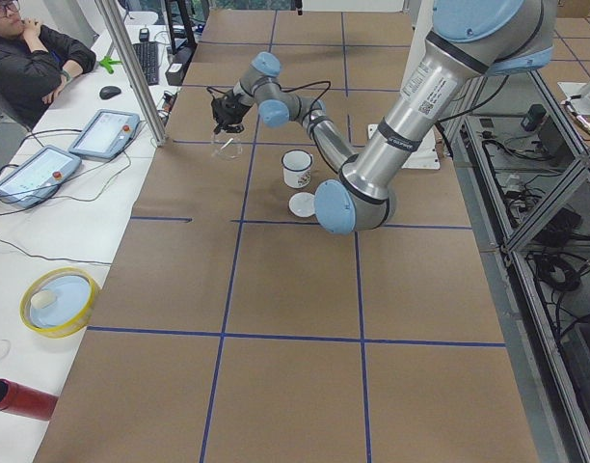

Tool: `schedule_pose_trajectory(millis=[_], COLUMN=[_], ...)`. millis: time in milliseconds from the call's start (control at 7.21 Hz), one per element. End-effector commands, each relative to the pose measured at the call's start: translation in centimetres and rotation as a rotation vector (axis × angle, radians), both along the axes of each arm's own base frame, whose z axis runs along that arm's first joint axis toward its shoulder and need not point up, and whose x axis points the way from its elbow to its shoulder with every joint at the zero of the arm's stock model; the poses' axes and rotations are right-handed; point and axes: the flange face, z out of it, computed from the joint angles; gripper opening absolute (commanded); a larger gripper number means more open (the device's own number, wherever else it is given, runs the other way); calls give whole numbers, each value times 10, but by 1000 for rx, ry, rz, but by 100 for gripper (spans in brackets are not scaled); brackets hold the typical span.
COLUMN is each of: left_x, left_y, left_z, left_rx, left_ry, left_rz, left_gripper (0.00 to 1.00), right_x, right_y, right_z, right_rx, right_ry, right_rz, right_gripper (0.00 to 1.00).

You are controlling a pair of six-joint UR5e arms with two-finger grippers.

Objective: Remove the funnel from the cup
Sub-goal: 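Lift the glass funnel out of the mug with the left gripper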

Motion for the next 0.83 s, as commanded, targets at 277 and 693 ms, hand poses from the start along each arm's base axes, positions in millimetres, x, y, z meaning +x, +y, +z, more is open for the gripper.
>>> schedule_pose_trajectory(millis=[277, 693], left_x=[55, 59], left_y=[-59, -57], left_z=[78, 86], left_rx=[-2, 5], left_ry=[9, 3], left_rz=[-167, -156], left_gripper=[4, 37], right_x=[0, 0], right_y=[0, 0], right_z=[0, 0], right_rx=[0, 0], right_ry=[0, 0], right_rz=[0, 0], right_gripper=[100, 100])
